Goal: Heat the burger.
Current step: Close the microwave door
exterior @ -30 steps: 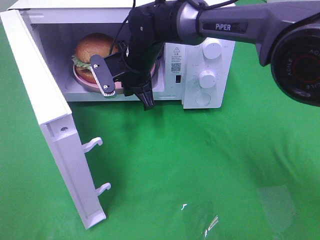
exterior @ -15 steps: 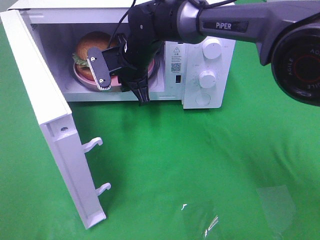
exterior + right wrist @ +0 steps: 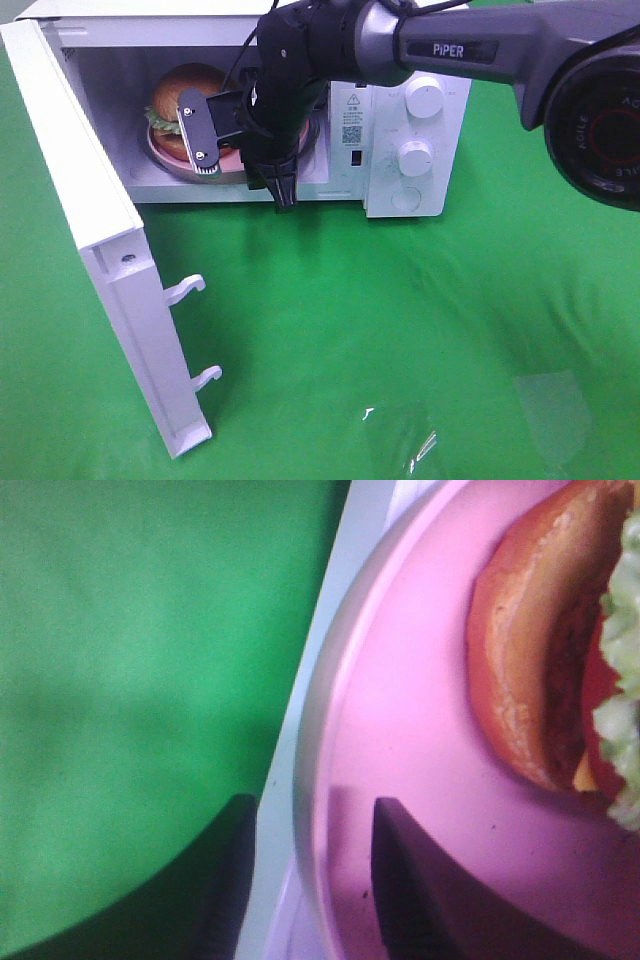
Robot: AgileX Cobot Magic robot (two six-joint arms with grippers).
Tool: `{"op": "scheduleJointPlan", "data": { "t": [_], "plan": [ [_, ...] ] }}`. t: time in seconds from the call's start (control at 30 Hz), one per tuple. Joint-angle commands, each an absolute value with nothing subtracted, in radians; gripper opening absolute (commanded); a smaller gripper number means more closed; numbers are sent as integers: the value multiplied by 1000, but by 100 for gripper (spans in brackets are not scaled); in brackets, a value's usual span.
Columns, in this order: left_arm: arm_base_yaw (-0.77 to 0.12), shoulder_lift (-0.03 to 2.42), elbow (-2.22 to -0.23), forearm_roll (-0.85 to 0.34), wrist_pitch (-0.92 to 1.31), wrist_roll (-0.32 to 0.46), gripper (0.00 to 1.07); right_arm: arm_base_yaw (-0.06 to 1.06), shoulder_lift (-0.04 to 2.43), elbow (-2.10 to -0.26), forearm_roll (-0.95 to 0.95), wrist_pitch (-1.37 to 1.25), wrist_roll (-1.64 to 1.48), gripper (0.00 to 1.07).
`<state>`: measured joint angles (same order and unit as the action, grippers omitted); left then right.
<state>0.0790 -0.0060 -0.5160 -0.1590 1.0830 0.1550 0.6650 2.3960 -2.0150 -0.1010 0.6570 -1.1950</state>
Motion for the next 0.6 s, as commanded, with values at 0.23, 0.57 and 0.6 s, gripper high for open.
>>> {"op": "scheduleJointPlan", "data": {
  "t": [0.23, 0.57, 0.6],
  "plan": [
    [73, -22, -516, -165, 1069, 154, 100, 664, 2320, -1938, -92, 641, -1178, 51],
    [73, -22, -516, -165, 1069, 154, 100, 663, 2208, -1781, -93, 582, -1178, 62],
    [73, -22, -516, -165, 1069, 154, 100, 663, 2208, -1781, -93, 582, -1178, 62]
  ]
}}
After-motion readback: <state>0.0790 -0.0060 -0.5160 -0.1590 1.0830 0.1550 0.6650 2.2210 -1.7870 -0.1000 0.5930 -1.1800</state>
